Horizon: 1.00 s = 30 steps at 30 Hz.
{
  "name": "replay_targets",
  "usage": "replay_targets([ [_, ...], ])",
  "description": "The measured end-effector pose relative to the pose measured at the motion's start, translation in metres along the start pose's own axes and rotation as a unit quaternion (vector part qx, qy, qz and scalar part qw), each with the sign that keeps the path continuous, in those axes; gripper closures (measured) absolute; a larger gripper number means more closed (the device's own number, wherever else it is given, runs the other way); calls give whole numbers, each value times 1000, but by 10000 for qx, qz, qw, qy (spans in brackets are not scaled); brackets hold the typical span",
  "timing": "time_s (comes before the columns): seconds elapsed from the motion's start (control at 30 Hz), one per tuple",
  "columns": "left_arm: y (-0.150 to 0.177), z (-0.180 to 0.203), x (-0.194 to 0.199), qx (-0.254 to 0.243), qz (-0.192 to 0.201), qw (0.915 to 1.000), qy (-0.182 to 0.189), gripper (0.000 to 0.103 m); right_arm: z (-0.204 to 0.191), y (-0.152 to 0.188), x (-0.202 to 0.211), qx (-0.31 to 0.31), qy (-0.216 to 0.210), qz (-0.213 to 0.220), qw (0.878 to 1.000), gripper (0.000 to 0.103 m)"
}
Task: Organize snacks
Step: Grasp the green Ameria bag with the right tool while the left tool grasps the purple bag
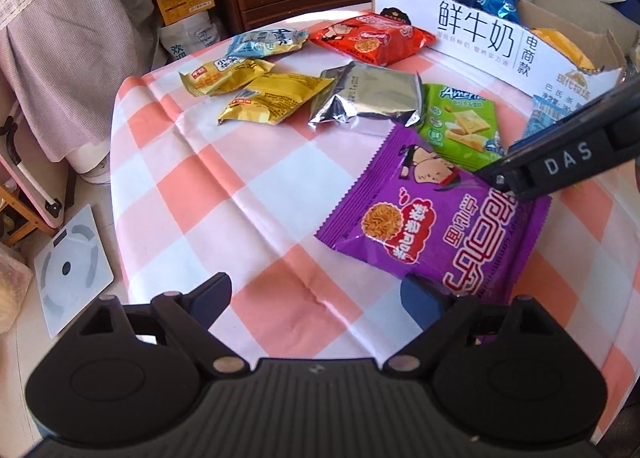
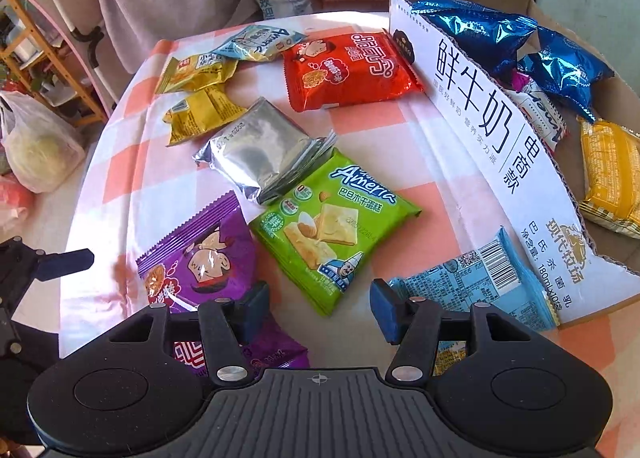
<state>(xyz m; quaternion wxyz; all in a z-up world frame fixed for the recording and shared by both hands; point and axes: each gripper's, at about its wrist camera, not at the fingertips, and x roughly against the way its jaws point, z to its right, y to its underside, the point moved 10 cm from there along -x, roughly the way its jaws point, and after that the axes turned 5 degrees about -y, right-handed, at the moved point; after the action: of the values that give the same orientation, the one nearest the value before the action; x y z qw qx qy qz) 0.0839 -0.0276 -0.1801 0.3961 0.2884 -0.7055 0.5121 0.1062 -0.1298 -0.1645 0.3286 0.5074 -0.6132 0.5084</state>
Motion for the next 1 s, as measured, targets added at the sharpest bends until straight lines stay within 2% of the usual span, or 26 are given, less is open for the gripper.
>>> replay_targets([
  [0.13, -7, -27, -3, 451, 54, 9984, -330, 12, -15, 3, -1, 113, -228, -17, 9997, 47],
  [0.2, -10, -35, -1, 590, 85, 9976, -359, 12, -17, 3, 0, -14, -397, -35, 9992, 47],
  [0.27, -14, -38, 4, 718, 131, 9968, -325, 12, -14, -1, 5, -121, -370, 61, 9992, 47],
  [0.37, -22, -30, 14, 785, 242, 9966, -66, 12, 0, -8, 10, -514, -357, 191, 9979, 47],
  [0.5, -31, -1, 23, 697, 274, 9962, 437, 11, 18, -16, 13, -1086, -429, 284, 9928, 47],
  [0.57, -33, 11, 22, 648, 231, 9962, 540, 11, 23, -20, 15, -1264, -435, 339, 9905, 47],
  [0.87, -36, 33, 2, 724, 21, 9962, 488, 8, 33, -26, 9, -1799, -523, 329, 9817, 46],
  [1.0, -34, 35, -5, 674, 20, 9966, 463, 9, 31, -31, 4, -1853, -443, 357, 9810, 44],
])
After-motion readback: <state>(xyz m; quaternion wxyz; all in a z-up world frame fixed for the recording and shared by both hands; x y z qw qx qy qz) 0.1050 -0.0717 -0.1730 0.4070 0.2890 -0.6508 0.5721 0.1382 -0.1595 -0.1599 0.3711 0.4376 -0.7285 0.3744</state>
